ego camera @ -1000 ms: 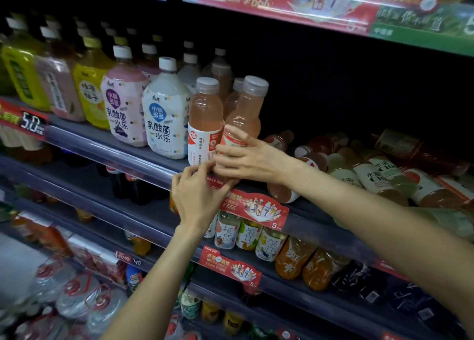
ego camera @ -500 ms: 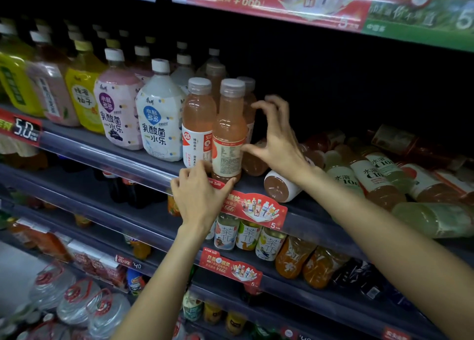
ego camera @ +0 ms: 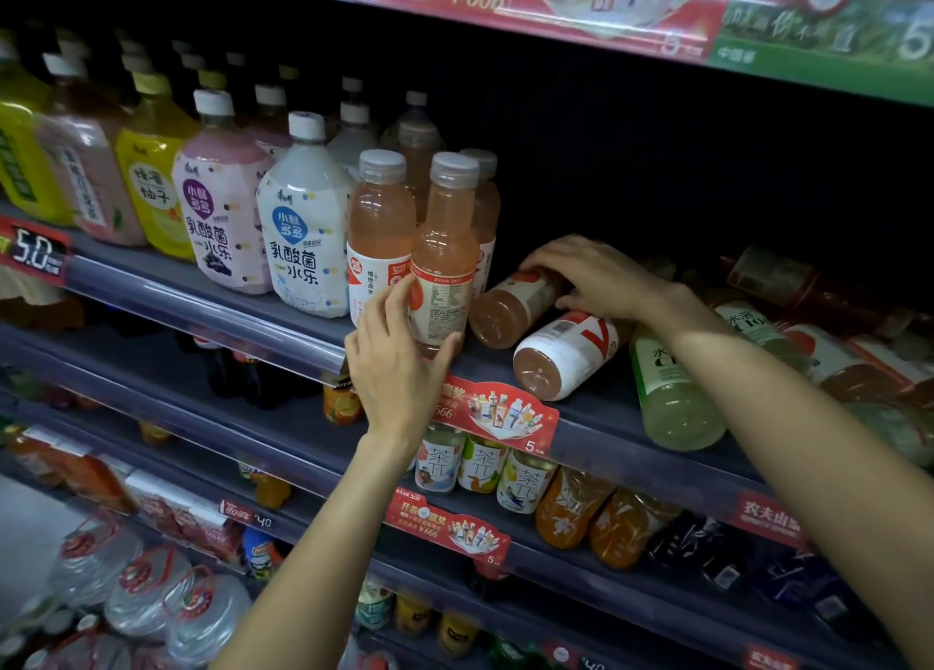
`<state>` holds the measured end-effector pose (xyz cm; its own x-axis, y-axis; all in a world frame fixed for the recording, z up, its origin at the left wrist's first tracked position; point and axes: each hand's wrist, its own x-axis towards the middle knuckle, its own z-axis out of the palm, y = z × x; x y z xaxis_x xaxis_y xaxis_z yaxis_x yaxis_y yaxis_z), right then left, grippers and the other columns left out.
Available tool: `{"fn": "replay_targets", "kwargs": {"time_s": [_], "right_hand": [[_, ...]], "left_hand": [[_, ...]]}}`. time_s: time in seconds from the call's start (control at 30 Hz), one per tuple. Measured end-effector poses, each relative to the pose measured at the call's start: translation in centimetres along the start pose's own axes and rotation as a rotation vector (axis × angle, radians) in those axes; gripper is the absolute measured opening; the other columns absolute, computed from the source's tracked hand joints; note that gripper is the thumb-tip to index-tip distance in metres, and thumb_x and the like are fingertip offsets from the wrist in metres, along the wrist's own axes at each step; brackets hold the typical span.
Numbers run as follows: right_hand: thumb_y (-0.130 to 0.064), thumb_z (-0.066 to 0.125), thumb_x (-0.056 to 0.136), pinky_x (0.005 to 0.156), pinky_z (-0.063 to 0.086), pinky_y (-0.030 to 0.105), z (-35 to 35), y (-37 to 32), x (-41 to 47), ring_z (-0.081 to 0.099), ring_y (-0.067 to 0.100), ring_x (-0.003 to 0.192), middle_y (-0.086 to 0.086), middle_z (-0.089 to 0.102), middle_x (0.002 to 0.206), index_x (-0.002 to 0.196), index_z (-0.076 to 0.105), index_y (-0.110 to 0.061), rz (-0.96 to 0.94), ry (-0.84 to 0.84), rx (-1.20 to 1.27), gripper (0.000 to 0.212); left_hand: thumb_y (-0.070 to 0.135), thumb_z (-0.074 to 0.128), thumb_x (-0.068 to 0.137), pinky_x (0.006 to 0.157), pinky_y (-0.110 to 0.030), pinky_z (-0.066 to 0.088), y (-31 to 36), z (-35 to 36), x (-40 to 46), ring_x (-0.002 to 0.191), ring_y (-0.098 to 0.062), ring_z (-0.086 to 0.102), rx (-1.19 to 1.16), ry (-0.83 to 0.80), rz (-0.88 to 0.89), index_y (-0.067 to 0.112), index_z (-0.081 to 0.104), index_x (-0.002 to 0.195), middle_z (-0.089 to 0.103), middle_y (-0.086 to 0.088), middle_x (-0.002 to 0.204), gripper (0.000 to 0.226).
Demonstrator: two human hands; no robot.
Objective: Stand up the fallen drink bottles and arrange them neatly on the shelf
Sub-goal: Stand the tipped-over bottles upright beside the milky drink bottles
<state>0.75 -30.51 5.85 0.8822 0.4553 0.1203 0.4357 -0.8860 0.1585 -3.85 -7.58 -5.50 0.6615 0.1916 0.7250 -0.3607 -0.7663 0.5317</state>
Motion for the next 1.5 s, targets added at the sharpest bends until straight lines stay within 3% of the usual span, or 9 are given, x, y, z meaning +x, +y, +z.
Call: {"fn": "replay_targets", "kwargs": {"time_s": [0.2, 0.37, 0.5, 0.83, 1.0, 1.1, 1.33, 1.43, 1.5], "right_hand": [[-0.022, 0.07, 0.079, 0.111, 0.027, 0.043, -0.1, -0.5, 1.8, 0.03, 0.021, 0.137, 0.003, 0.041, 0.144, 0.14, 0.041, -0.026, -0.067, -0.151, -0.049, 0.067], [-0.027, 0.065, 0.083, 0.114, 0.014, 0.042, 0.2, -0.1, 1.3, 0.047, 0.018, 0.126, 0.0, 0.055, 0.133, 0.131, 0.046, -0.025, -0.161, -0.075, -0.173, 0.051], [-0.026, 0.069, 0.079, 0.116, 0.001, 0.049, -0.2, -0.2, -0.3, 0.056, 0.02, 0.119, 0.002, 0.062, 0.124, 0.129, 0.051, -0.02, -0.233, 0.135, -0.306, 0.053], [-0.01, 0.053, 0.089, 0.109, 0.023, 0.053, -1.8, -1.6, -3.2, 0.045, 0.026, 0.117, 0.005, 0.058, 0.128, 0.122, 0.05, -0.023, -0.447, 0.739, -0.495, 0.036], [-0.02, 0.068, 0.082, 0.099, 0.039, 0.042, -2.1, -3.9, -4.7, 0.043, 0.021, 0.116, 0.001, 0.043, 0.124, 0.124, 0.047, -0.027, 0.177, 0.884, 0.413, 0.048], [-0.038, 0.078, 0.072, 0.076, 0.047, 0.022, -2.8, -5.3, -4.1, 0.057, 0.008, 0.097, -0.004, 0.051, 0.117, 0.136, 0.035, -0.023, 0.418, 0.545, 0.977, 0.078], [-0.03, 0.085, 0.066, 0.089, 0.05, 0.036, -1.2, -5.4, -2.0, 0.061, 0.015, 0.1, -0.014, 0.055, 0.099, 0.129, 0.039, -0.022, 0.513, 0.439, 0.865, 0.079], [-0.032, 0.084, 0.064, 0.088, 0.05, 0.039, 0.0, -4.5, -1.3, 0.062, 0.019, 0.101, -0.005, 0.063, 0.108, 0.127, 0.038, -0.022, 0.533, 0.455, 0.743, 0.078], [-0.033, 0.084, 0.065, 0.089, 0.05, 0.038, 0.6, -4.1, -0.7, 0.062, 0.019, 0.102, -0.002, 0.065, 0.11, 0.127, 0.039, -0.021, 0.554, 0.437, 0.721, 0.077]], "left_hand": [[0.028, 0.061, 0.089, 0.091, -0.035, 0.041, 2.1, -0.8, -0.1, 0.109, -0.023, 0.054, -0.149, 0.145, 0.156, 0.011, 0.049, 0.125, 0.059, -0.012, 0.118, 0.042], [0.024, 0.058, 0.09, 0.079, -0.02, 0.043, 4.3, -1.1, 0.5, 0.099, -0.017, 0.056, -0.236, -0.043, 0.291, 0.008, 0.056, 0.117, 0.061, -0.008, 0.111, 0.032], [0.045, 0.049, 0.091, 0.072, -0.029, 0.049, 6.1, -1.1, 1.6, 0.094, -0.023, 0.058, -0.206, -0.277, 0.251, 0.006, 0.055, 0.121, 0.058, -0.009, 0.109, 0.049], [0.057, 0.052, 0.09, 0.071, -0.033, 0.037, 8.1, -1.0, 3.1, 0.106, -0.03, 0.06, 0.048, -0.373, 0.078, 0.011, 0.039, 0.138, 0.061, -0.01, 0.122, 0.068], [0.053, 0.052, 0.092, 0.092, -0.042, 0.046, 7.3, 0.0, 1.2, 0.117, -0.029, 0.055, -0.195, -0.384, -0.06, 0.008, 0.036, 0.143, 0.056, -0.011, 0.132, 0.069], [0.052, 0.055, 0.091, 0.092, -0.039, 0.046, 7.2, 0.8, 0.8, 0.115, -0.025, 0.057, -0.293, -0.376, -0.118, 0.013, 0.041, 0.139, 0.058, -0.007, 0.129, 0.063], [0.038, 0.054, 0.097, 0.094, -0.039, 0.049, 6.0, 0.8, -0.6, 0.109, -0.015, 0.062, -0.342, -0.403, -0.06, 0.018, 0.043, 0.142, 0.056, 0.0, 0.134, 0.05], [0.026, 0.058, 0.095, 0.074, -0.029, 0.057, 4.2, -0.3, -1.0, 0.085, -0.011, 0.063, -0.277, -0.158, 0.138, 0.014, 0.059, 0.125, 0.062, -0.001, 0.118, 0.032], [0.018, 0.062, 0.091, 0.092, -0.012, 0.044, 3.1, -0.8, -0.9, 0.101, -0.017, 0.057, -0.264, 0.025, 0.183, 0.011, 0.056, 0.126, 0.058, -0.009, 0.117, 0.036]]}}
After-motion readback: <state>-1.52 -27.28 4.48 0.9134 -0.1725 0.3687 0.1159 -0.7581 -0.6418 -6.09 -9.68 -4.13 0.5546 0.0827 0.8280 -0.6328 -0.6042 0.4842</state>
